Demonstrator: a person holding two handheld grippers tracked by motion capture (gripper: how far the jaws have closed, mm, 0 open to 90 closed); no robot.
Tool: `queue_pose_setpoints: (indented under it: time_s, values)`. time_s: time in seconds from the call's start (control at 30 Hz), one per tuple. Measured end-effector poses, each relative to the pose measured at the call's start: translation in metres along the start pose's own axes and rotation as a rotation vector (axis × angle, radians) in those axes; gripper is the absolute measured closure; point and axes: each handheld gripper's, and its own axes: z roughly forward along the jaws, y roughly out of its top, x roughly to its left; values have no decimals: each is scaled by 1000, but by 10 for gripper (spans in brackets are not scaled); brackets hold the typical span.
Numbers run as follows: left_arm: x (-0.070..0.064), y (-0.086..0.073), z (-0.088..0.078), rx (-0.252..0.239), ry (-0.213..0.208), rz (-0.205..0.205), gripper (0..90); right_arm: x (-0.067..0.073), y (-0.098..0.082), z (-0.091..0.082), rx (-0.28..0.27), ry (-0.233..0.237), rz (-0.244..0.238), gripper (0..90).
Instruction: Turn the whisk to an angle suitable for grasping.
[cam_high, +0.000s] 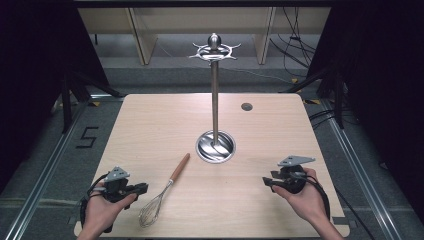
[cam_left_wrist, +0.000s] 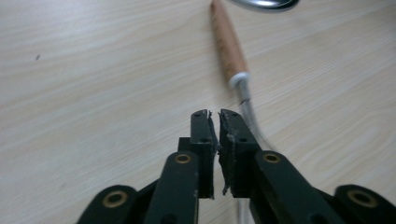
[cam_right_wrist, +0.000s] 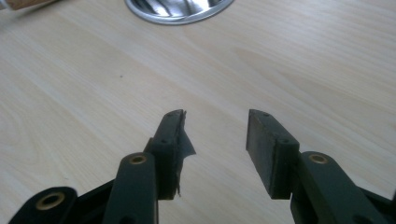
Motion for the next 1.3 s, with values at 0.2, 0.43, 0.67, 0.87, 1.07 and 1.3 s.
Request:
queue_pose_setpoints:
  time_s: [0.2,0.43,0.67,0.87,1.07,1.3]
  values:
    - [-31,23,14,69,-66,128,890,-6,-2,0,14,21,37,575]
    - [-53,58,54,150,-73,168,889,-8,-5,5,-29,5,47,576]
    - [-64,92,109,282,-45,216,887,-10,-5,1,29,19,98,576]
    - [-67,106,136,325,-27,214,887,-16,-7,5,12,74,80,576]
    - [-58,109,151,343,20,192,888,-16,-8,6,11,82,84,575]
    - [-40,110,152,352,62,151,889,-14,-9,9,4,29,75,573]
